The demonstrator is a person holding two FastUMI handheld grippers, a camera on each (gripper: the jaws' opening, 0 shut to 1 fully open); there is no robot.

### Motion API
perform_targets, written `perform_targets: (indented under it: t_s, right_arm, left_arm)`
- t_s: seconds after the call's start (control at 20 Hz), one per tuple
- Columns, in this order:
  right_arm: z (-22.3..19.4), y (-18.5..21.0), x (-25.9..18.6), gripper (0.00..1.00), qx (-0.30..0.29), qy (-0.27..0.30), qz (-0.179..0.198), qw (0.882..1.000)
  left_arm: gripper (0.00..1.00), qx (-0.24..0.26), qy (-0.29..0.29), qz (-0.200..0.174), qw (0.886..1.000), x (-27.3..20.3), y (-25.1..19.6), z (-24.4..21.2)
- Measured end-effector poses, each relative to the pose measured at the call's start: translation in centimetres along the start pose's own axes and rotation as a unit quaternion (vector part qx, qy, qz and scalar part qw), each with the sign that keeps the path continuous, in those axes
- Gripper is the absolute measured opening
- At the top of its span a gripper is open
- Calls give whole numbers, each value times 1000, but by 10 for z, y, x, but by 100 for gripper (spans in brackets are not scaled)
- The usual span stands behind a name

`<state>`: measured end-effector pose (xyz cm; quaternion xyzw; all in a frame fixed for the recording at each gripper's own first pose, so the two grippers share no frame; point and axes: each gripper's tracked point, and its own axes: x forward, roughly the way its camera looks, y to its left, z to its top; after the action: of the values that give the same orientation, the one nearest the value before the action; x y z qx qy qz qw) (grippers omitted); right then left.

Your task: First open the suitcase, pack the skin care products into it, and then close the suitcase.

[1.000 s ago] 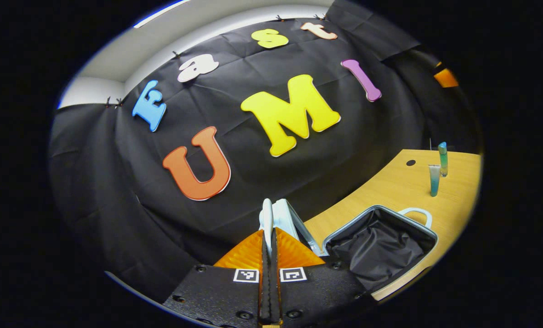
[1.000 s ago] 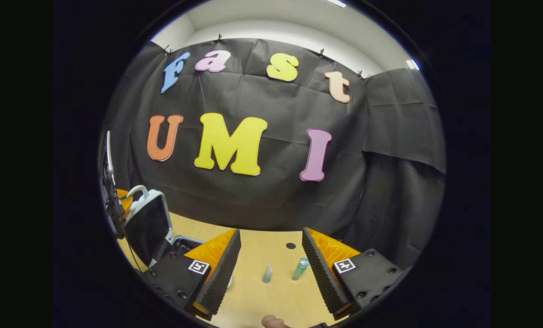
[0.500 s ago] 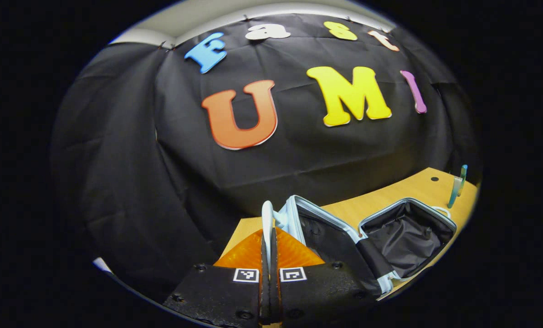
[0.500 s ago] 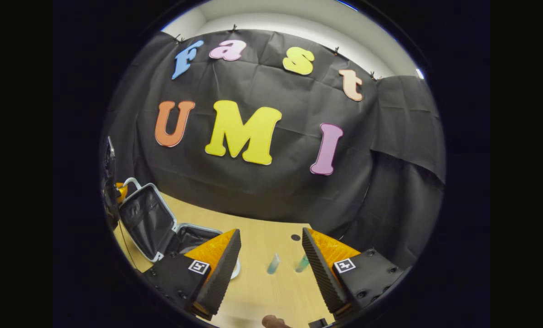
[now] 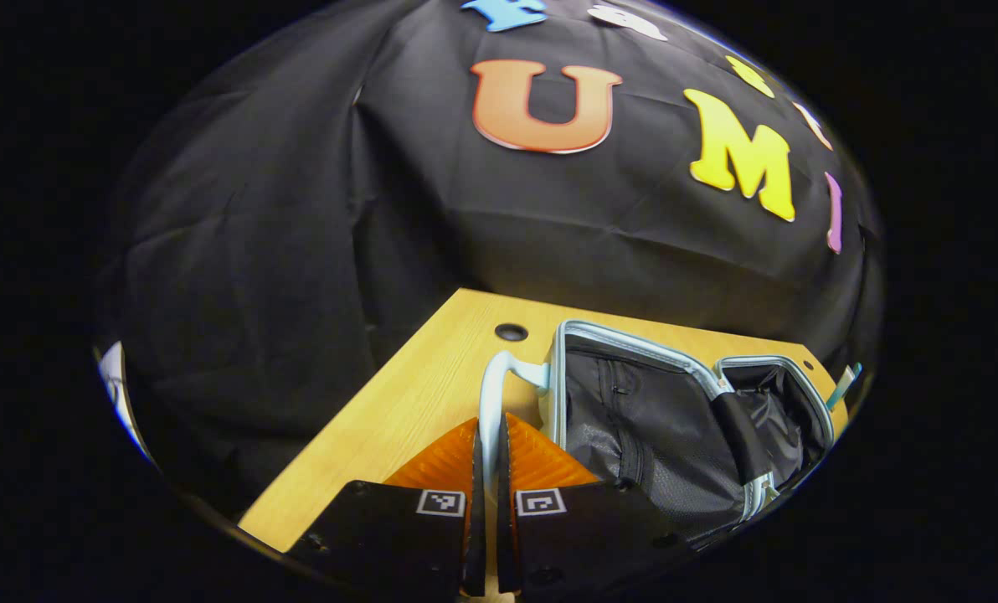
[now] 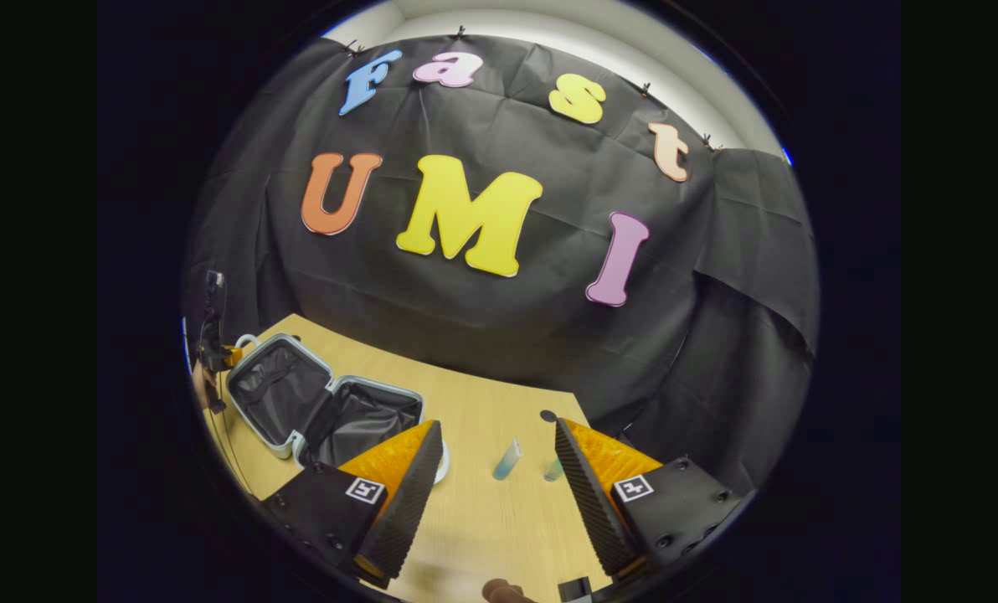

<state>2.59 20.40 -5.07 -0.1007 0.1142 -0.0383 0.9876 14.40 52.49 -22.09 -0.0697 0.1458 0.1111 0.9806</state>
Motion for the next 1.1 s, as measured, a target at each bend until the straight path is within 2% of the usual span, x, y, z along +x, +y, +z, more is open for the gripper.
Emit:
perform_targets:
  t_s: [0.15,0.25,0.3,0.4,0.45,0.5,0.6,0.65,0.8,1.1]
  right_arm:
    - [1,-4,0,80,3,-3,-3,1000]
    - [-2,-9,1,80,2,-2,-4,1000]
    - [-4,-12,0,80,4,-2,-3,1000]
    - [-6,-17,0,80,9,-3,-2,1000]
    - [-6,-21,1,81,13,-4,-2,1000]
    - [-8,-24,2,81,16,-6,-1,1000]
    - [-10,-31,4,81,21,-10,3,1000]
    - [-12,-35,5,81,25,-10,4,1000]
    - [-23,-54,15,80,44,-6,10,999]
    - [-43,-90,27,80,46,-7,29,998]
  left_arm:
    - [11,-45,17,4,999,12,1,-24]
    - [14,-54,25,1,998,14,1,-32]
    - [19,-57,21,-7,998,14,1,-31]
    - [20,-61,11,-11,998,10,1,-24]
    - [39,-63,6,-15,998,7,-3,-19]
    - [52,-63,3,-13,998,4,-5,-16]
    - [66,-54,1,-7,998,-7,-12,-10]
    - [68,-51,-5,-9,999,-15,-20,-3]
    - [83,-29,-34,-20,999,-43,-54,20]
    - [87,20,-59,-60,996,-81,-161,40]
